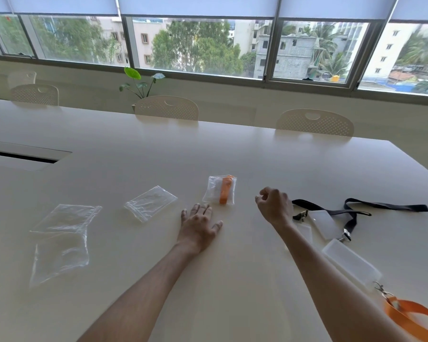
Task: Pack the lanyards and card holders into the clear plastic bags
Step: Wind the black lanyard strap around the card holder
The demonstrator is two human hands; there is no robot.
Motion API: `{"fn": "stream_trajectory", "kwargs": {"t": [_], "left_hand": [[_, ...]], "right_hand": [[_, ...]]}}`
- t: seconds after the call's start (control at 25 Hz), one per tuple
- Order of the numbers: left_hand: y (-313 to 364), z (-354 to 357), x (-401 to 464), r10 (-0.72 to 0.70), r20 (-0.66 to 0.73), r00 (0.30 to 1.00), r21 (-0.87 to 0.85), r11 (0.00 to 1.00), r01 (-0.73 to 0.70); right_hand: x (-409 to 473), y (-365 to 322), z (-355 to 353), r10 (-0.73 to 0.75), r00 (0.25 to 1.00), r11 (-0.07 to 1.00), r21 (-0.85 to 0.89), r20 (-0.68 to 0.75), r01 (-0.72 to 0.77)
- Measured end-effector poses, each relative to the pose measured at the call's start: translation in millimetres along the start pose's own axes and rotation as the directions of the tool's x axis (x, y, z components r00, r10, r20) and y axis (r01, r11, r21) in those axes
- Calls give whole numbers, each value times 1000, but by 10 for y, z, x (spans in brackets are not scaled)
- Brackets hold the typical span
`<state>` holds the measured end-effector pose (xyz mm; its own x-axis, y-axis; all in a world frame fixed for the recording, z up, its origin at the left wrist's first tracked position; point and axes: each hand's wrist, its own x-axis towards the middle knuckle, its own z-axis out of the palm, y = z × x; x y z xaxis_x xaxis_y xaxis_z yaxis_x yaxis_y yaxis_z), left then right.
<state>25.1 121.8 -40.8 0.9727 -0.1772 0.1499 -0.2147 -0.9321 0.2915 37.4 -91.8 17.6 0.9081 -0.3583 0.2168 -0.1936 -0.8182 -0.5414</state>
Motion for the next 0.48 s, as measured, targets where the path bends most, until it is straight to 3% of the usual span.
{"fn": "stream_trajectory", "kwargs": {"t": [0.16,0.48], "left_hand": [[-1,-12,-12,0,8,1000,0,1000,0],[-8,-48,-3,7,25,1000,-3,1000,-7]], "right_hand": [[-233,270,-344,64,995,994,-81,-71,-69],[-586,651,-511,197,980,924,-338,14,-180]]}}
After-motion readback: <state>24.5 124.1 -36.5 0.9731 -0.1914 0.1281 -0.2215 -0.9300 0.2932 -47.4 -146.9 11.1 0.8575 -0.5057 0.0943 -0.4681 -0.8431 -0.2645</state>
